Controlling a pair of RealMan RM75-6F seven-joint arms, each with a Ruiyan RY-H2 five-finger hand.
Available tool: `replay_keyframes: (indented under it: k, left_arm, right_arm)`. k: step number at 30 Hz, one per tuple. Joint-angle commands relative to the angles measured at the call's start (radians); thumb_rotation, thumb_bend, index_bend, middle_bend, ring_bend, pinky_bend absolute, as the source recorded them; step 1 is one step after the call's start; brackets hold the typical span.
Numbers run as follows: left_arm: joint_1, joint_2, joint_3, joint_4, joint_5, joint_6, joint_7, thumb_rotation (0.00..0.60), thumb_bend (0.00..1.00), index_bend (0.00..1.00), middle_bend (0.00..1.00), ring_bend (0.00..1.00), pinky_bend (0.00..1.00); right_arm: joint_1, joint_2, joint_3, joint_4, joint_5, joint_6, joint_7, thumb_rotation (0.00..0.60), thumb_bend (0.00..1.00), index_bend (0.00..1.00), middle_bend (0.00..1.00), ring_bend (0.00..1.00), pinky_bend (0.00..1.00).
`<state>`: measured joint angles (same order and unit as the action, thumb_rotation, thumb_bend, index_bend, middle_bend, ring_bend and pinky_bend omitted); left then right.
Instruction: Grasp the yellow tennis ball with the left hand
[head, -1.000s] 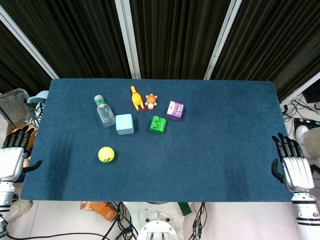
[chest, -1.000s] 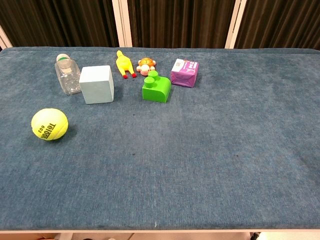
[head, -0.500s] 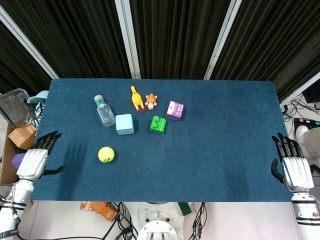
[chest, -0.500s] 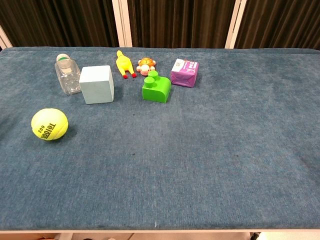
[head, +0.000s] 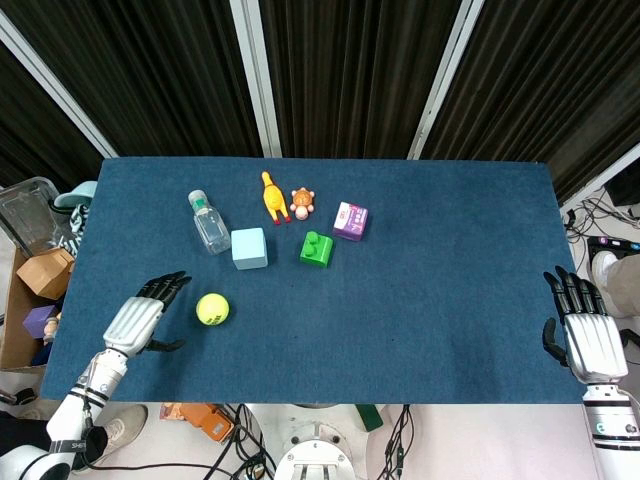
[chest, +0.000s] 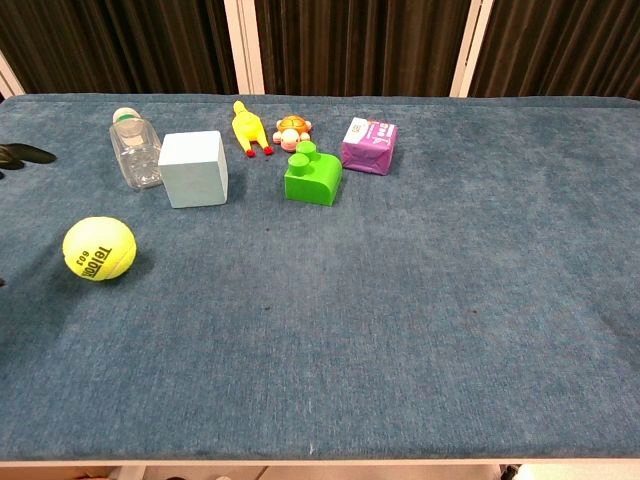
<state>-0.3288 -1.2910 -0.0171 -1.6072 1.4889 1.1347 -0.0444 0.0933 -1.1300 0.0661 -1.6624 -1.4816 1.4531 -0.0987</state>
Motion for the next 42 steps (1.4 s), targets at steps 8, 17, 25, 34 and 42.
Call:
replay_keyframes:
  k: [8,17,25,34,42]
  left_arm:
    - [-0.049,-0.047,-0.007,-0.01,-0.033,-0.06,0.061,0.6,0.12,0.05,0.0,0.0,0.08]
    - [-0.088,-0.083,-0.018,0.005,-0.069,-0.103,0.1,0.6,0.12,0.05,0.0,0.0,0.08]
    - [-0.115,-0.123,-0.028,0.032,-0.101,-0.12,0.148,0.6,0.13,0.05,0.08,0.0,0.14]
    - [-0.127,-0.149,-0.033,0.061,-0.129,-0.123,0.159,0.6,0.16,0.23,0.28,0.19,0.29]
    - [-0.126,-0.171,-0.03,0.097,-0.107,-0.095,0.123,0.6,0.18,0.46,0.48,0.38,0.44]
  right_arm:
    - [0.0,0.0,0.0,0.0,0.001,0.0,0.001,0.6,0.85,0.0,0.03,0.11,0.11]
    - [0.001,0.001,-0.002,0.0,0.0,-0.002,0.0,0.6,0.85,0.0,0.03,0.11,0.11]
    - [0.001,0.002,-0.002,0.001,-0.001,-0.002,0.002,0.6,0.85,0.0,0.03,0.11,0.11]
    - [0.001,0.002,-0.001,0.001,0.002,-0.004,0.004,0.6,0.85,0.0,0.03,0.11,0.11]
    - [0.002,0.002,-0.001,0.0,0.004,-0.006,0.002,0.6,0.85,0.0,0.03,0.11,0.11]
